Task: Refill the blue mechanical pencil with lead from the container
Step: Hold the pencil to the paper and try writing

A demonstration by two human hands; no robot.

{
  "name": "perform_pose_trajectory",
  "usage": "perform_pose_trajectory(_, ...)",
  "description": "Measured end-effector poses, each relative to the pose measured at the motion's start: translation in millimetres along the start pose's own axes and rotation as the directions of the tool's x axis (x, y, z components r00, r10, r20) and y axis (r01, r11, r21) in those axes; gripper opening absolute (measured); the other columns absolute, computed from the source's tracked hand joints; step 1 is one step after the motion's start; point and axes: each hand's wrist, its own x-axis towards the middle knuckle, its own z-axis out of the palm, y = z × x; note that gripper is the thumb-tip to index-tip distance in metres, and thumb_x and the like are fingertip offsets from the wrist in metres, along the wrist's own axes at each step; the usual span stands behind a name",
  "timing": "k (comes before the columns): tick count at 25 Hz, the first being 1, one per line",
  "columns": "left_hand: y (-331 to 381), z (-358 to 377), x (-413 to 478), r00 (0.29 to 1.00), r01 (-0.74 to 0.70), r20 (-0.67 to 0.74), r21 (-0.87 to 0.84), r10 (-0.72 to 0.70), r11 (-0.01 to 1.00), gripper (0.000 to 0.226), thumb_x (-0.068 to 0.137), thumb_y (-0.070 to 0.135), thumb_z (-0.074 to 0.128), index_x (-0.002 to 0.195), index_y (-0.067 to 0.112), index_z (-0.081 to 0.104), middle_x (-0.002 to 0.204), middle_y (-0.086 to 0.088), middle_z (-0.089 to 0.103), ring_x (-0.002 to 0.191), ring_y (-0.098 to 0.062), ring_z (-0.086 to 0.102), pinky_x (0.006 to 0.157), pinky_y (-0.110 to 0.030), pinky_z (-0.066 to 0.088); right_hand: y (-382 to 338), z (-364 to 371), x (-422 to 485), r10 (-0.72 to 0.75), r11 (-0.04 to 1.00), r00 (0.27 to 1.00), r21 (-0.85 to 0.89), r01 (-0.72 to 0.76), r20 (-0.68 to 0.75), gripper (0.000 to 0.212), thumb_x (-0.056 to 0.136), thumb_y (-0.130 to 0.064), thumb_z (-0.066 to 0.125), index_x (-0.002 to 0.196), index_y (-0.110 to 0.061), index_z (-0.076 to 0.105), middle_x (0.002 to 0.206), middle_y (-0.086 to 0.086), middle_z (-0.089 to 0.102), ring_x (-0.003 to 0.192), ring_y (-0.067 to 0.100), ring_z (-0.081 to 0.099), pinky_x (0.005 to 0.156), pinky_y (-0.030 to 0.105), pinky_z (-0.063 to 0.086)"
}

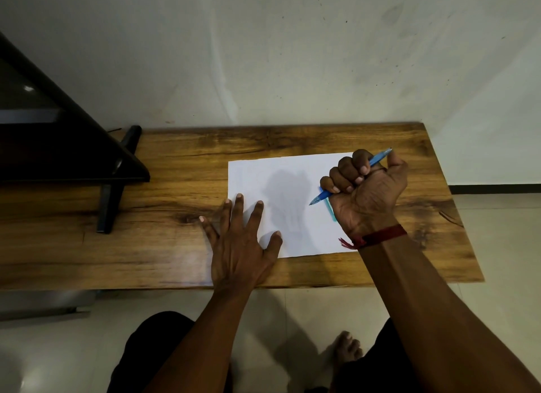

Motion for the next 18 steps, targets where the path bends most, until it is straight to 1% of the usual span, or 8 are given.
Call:
perform_pose_trajectory(2, 0.0, -0.1, -1.0, 1.0, -0.003, -0.012, -0.012, 0.003, 1.0, 0.07, 0.084, 0.066, 0.035, 0.144, 0.03, 0.035, 0.156, -0.01, 0.029, 0.145, -0.032, 0.021, 0.114, -0.066, 0.003, -1.2, 1.0, 0.1, -0.003, 1.0, 1.0, -0.004, 0.003, 0.001, 0.058, 0.086, -0.062, 0.028, 0.053, -0.015, 0.03, 0.044, -0.003, 0.019, 0.04, 0.012, 0.015, 0.049, 0.027, 0.017)
perform_pose_trajectory(5, 0.1, 0.4, -2.1, 1.0, 0.004, -0.029, -0.023, -0.005, 1.0, 0.068, 0.086, 0.063, 0.036, 0.144, 0.029, 0.034, 0.156, -0.011, 0.03, 0.144, -0.032, 0.022, 0.114, -0.066, 0.004, -3.6, 1.6, 1.2, -0.017, 1.0, 1.0, -0.018, 0.016, -0.02, 0.054, 0.084, -0.057, 0.036, 0.051, -0.015, 0.03, 0.044, -0.002, 0.018, 0.039, 0.012, 0.015, 0.048, 0.026, 0.019)
perform_pose_trajectory(8, 0.8, 1.1, -1.5, 0.999, 0.02, -0.036, -0.023, -0.021, 1.0, 0.065, 0.087, 0.061, 0.036, 0.143, 0.028, 0.037, 0.154, -0.011, 0.033, 0.143, -0.032, 0.024, 0.114, -0.066, 0.006, -3.8, 0.2, 1.2, -0.015, 1.0, 1.0, -0.012, 0.015, -0.025, 0.049, 0.087, -0.051, 0.027, 0.053, -0.015, 0.029, 0.045, -0.003, 0.019, 0.04, 0.012, 0.015, 0.048, 0.026, 0.019)
perform_pose_trajectory(10, 1.1, 1.2, -1.2, 0.999, 0.031, -0.037, -0.018, -0.031, 0.999, 0.064, 0.087, 0.061, 0.036, 0.142, 0.028, 0.039, 0.153, -0.011, 0.035, 0.143, -0.032, 0.025, 0.114, -0.065, 0.006, -3.2, 0.0, 1.1, -0.007, 1.0, 1.0, -0.002, 0.007, -0.016, 0.049, 0.088, -0.051, 0.023, 0.055, -0.015, 0.029, 0.046, -0.003, 0.02, 0.04, 0.012, 0.015, 0.048, 0.026, 0.019)
perform_pose_trajectory(14, 1.2, 1.5, -0.8, 0.999, 0.037, -0.034, -0.021, -0.038, 0.999, 0.065, 0.087, 0.062, 0.033, 0.142, 0.028, 0.04, 0.153, -0.011, 0.036, 0.142, -0.032, 0.026, 0.113, -0.066, 0.007, -4.5, 0.8, 1.9, -0.007, 1.0, 1.0, -0.001, 0.007, -0.012, 0.055, 0.086, -0.058, 0.03, 0.053, -0.014, 0.03, 0.045, -0.002, 0.018, 0.039, 0.012, 0.016, 0.048, 0.026, 0.019)
perform_pose_trajectory(16, 1.0, 1.5, -1.0, 0.999, 0.035, -0.034, -0.013, -0.036, 0.999, 0.065, 0.087, 0.062, 0.033, 0.142, 0.028, 0.04, 0.153, -0.011, 0.035, 0.143, -0.032, 0.025, 0.114, -0.065, 0.005, -5.3, 0.6, 2.9, -0.009, 1.0, 0.999, -0.014, 0.009, -0.033, 0.053, 0.086, -0.055, 0.032, 0.052, -0.015, 0.03, 0.043, -0.003, 0.019, 0.039, 0.012, 0.015, 0.047, 0.025, 0.02)
perform_pose_trajectory(18, 1.1, 1.1, -1.1, 0.999, 0.033, -0.035, -0.007, -0.033, 0.999, 0.065, 0.087, 0.062, 0.033, 0.142, 0.028, 0.04, 0.153, -0.011, 0.035, 0.143, -0.032, 0.025, 0.114, -0.065, 0.004, -5.1, 0.3, 3.5, -0.007, 1.0, 0.999, -0.013, 0.007, -0.04, 0.051, 0.087, -0.052, 0.03, 0.052, -0.015, 0.031, 0.043, -0.003, 0.02, 0.039, 0.012, 0.015, 0.046, 0.024, 0.021)
